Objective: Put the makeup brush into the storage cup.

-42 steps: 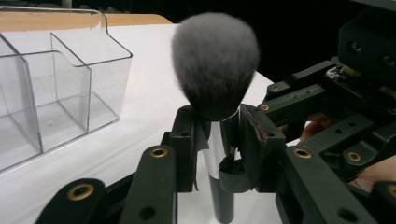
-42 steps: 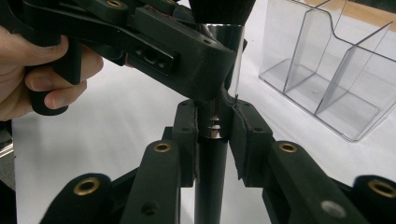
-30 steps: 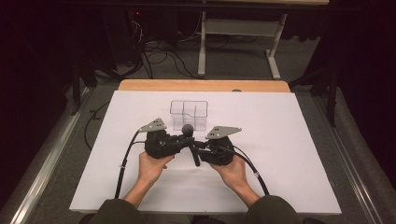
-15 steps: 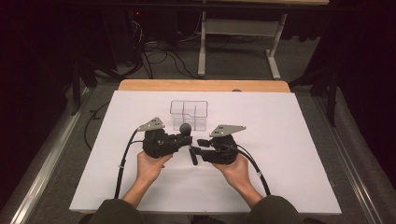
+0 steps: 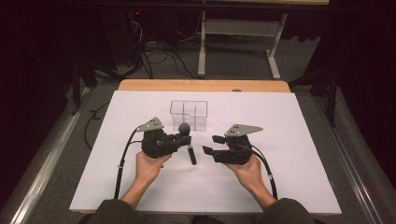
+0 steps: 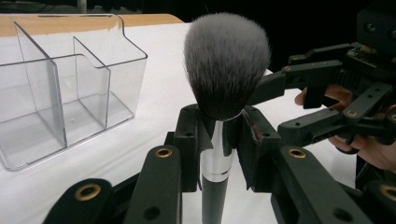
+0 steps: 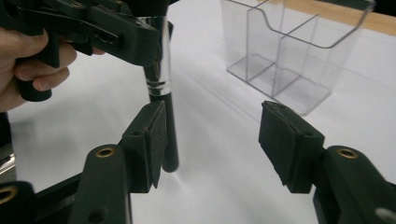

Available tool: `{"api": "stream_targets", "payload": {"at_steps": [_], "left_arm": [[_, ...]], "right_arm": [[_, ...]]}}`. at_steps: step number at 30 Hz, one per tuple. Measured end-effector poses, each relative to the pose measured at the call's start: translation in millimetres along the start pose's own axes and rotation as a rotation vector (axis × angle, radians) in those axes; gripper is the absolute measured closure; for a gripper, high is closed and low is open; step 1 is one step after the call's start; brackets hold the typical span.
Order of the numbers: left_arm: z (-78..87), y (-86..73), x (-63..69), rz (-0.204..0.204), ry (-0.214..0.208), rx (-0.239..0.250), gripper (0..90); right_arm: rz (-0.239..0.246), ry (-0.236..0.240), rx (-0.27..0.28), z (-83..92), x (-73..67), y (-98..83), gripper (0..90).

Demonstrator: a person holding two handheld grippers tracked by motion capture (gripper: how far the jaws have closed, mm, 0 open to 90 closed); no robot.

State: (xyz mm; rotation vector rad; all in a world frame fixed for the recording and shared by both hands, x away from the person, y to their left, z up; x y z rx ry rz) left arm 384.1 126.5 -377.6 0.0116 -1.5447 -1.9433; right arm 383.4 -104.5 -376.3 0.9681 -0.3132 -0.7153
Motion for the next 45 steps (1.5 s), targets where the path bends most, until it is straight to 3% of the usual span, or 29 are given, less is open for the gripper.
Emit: {"api": "stream_targets", "payload": {"at_steps": [12, 18, 32, 45], "left_arm": [[1.8, 0.4, -1.3, 0.000, 0.008, -0.003, 71.0], [0.7, 0.5, -3.2, 0.004, 0.007, -0.006, 71.0], [2.9, 2.0, -6.8, 0.002, 0.016, -0.005, 71.0], [-0.1, 3.6, -7.2, -0.005, 0.015, -0.013, 71.0]], "right_arm": [[-0.019, -0.051, 0.011, 20.7, 20.6, -12.9, 38.5], [-0.037, -0.113, 0.016, 26.4, 30.3, -19.0, 30.9], [-0.052, -0.173, 0.037, 41.3, 42.7, -30.0, 31.7], [-0.068, -0.332, 0.059, 65.3, 66.4, -53.5, 31.5]]}}
Point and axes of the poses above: each handheld gripper's, and its own axes: z roughly backward along the jaws, y roughly out of its top, x roughly to its right, the point moved 3 cm from there along -z, roughly forward along the jaws, and after that the axes turned 7 degrees about -y, right-handed, at the moved point
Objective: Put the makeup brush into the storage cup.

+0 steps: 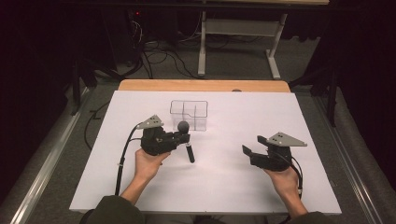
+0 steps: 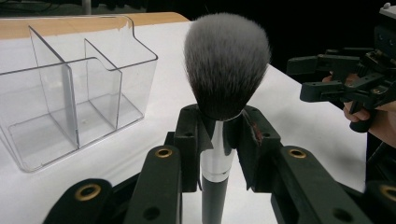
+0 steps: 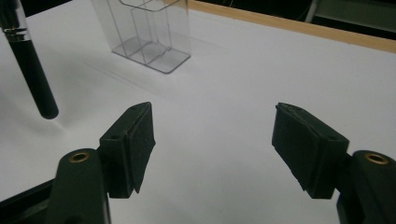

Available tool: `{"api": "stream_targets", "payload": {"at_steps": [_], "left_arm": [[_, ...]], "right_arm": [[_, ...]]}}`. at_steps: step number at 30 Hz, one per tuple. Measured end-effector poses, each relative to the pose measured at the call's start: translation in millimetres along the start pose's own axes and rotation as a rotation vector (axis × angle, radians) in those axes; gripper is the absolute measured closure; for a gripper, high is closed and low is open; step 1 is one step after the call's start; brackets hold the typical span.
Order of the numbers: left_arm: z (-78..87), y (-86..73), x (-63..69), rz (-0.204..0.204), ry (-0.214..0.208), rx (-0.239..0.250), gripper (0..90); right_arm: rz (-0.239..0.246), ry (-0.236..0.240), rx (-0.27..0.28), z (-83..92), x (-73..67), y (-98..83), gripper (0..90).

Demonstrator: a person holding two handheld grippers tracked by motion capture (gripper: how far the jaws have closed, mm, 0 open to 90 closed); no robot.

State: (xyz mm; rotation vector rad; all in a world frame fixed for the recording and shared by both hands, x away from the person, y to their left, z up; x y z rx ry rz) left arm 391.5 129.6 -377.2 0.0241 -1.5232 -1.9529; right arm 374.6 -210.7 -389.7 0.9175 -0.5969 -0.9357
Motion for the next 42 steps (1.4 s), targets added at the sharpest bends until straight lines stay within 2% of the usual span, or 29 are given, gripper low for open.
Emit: {"api": "stream_targets", "payload": {"at_steps": [5, 13, 19, 20, 26, 35, 42], "left_arm": [[0.5, 0.1, -0.8, 0.001, 0.000, -0.003, 71.0], [1.6, 0.0, -1.6, 0.000, 0.005, -0.010, 71.0], [8.8, 1.5, -1.5, -0.006, 0.021, -0.003, 71.0], [9.7, 1.8, -1.6, -0.007, 0.022, 0.000, 71.0], [13.0, 3.0, -2.2, -0.005, 0.023, 0.005, 71.0], [19.1, 8.6, -8.4, 0.020, 0.031, 0.024, 71.0], [20.1, 23.6, -15.1, 0.020, 0.047, 0.040, 71.0]], "right_arm": [[-0.049, -0.024, -0.016, 4.0, 14.0, -10.6, 29.5], [-0.076, -0.065, -0.008, 11.9, 32.8, -27.4, 26.1], [-0.109, -0.086, -0.013, 10.5, 42.8, -42.3, 25.7], [-0.121, -0.089, -0.017, 10.3, 43.3, -43.9, 25.6], [-0.115, -0.101, -0.027, 6.6, 45.0, -49.6, 25.7], [-0.123, -0.108, -0.025, 6.2, 46.9, -53.6, 25.8], [-0.105, -0.106, -0.034, 3.5, 45.2, -55.3, 25.8]]}}
Point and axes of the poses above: each handheld gripper's, and its own axes: z roughly backward along the jaws, y roughly out of its top, x roughly to its right, the point moved 3 cm from there along -z, roughly forward along the jaws, and after that the axes turned 7 degrees about -y, right-handed, at the moved point
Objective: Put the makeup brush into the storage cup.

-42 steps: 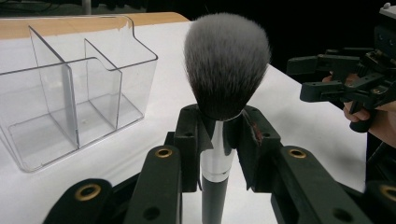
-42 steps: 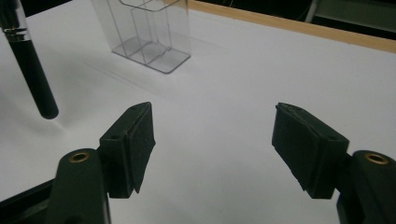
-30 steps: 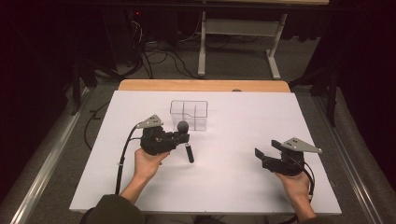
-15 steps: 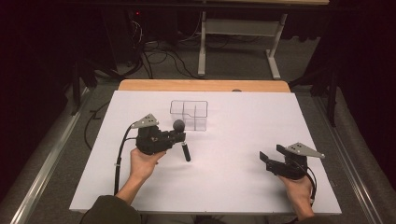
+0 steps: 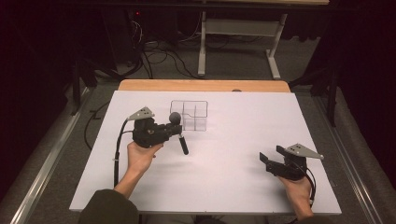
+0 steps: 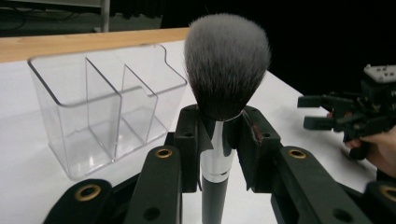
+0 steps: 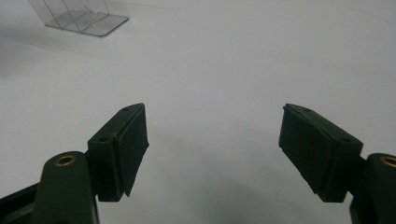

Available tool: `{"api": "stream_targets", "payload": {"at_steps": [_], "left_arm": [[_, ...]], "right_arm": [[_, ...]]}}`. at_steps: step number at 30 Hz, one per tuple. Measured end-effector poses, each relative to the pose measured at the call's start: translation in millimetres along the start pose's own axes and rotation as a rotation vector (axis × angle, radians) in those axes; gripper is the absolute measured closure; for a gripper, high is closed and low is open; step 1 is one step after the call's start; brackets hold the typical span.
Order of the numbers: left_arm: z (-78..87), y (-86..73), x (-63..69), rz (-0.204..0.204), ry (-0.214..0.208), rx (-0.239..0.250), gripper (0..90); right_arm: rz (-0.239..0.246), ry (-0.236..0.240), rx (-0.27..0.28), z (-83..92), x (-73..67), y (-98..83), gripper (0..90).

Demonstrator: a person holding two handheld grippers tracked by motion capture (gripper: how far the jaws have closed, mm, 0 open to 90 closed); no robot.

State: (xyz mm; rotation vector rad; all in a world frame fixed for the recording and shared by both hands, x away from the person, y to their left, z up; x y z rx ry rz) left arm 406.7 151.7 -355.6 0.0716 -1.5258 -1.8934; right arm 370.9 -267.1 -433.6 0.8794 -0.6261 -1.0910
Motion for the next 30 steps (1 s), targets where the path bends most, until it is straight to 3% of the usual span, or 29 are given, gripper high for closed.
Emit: {"api": "stream_targets", "payload": {"at_steps": [4, 30], "left_arm": [[-1.4, 12.8, -2.3, -0.013, 0.015, 0.011, 71.0], [-31.2, 74.3, -7.8, -0.084, 0.091, 0.001, 71.0]], "right_arm": [[0.019, -0.002, -0.006, -1.2, -2.5, -0.3, 25.7], [0.008, 0.005, 0.008, -0.2, -2.3, 1.0, 25.7]]}}
Point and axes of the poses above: each handheld gripper's, and its own axes: z roughly backward along the jaws, y roughly out of its top, x roughly to its right, the point moved 3 cm from there along -z, roughly forward along the jaws, and after that the axes turned 7 degrees about -y, right-handed, at the moved point
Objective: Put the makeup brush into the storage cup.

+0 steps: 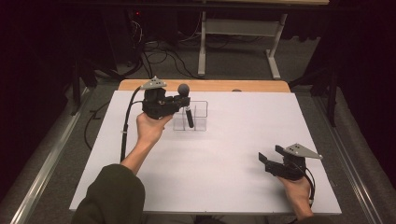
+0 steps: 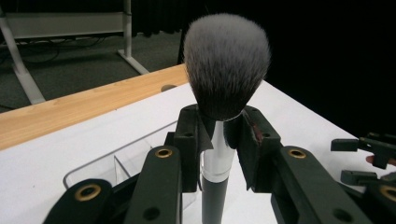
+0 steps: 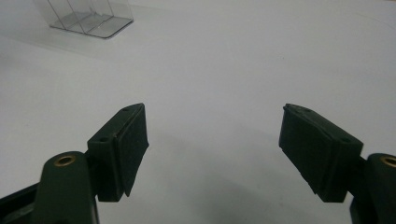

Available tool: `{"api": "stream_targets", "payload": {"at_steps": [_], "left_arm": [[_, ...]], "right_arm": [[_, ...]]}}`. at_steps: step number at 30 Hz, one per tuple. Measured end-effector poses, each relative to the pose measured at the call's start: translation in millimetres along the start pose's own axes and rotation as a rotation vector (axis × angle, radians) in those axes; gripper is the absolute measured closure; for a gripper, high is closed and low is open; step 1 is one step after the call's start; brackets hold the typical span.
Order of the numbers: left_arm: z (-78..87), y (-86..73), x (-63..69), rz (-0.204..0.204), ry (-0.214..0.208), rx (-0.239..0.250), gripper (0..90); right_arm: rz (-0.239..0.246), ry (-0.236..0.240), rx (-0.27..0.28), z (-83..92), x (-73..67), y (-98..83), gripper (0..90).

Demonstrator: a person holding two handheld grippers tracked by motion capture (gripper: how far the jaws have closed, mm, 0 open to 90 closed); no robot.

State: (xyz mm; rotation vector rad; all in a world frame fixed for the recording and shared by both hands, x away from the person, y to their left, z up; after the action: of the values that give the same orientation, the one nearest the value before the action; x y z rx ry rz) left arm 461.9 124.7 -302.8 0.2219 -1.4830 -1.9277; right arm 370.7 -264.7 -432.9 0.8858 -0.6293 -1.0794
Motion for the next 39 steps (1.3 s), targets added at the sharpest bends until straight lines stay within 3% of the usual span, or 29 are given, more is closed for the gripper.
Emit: {"api": "stream_targets", "payload": {"at_steps": [10, 23, 29, 39], "left_arm": [[-20.3, 16.7, -2.9, -0.032, 0.062, -0.015, 71.0], [-34.0, 18.8, -19.0, 0.005, 0.121, 0.001, 71.0], [-34.8, 18.9, -22.6, 0.023, 0.126, 0.013, 71.0], [-35.7, 13.2, -28.4, 0.033, 0.139, -0.027, 71.0]], "right_arm": [[-0.002, 0.006, 0.009, 1.0, 0.6, 0.7, 25.7], [-0.004, 0.012, 0.021, 1.6, 0.5, 1.7, 25.7], [-0.003, 0.013, 0.022, 1.7, 0.1, 1.8, 25.7], [0.000, 0.014, 0.021, 1.5, -0.1, 1.8, 25.7]]}}
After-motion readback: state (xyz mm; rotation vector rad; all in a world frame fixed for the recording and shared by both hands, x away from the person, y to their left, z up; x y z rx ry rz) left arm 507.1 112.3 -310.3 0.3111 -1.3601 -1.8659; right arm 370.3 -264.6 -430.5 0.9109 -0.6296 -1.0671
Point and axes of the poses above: each handheld gripper's, and its own axes: z roughly backward along the jaws, y roughly out of its top, x roughly to its right, the point moved 3 cm from there along -z, roughly forward along the jaws, and after that the axes turned 7 degrees about -y, right-handed, at the moved point
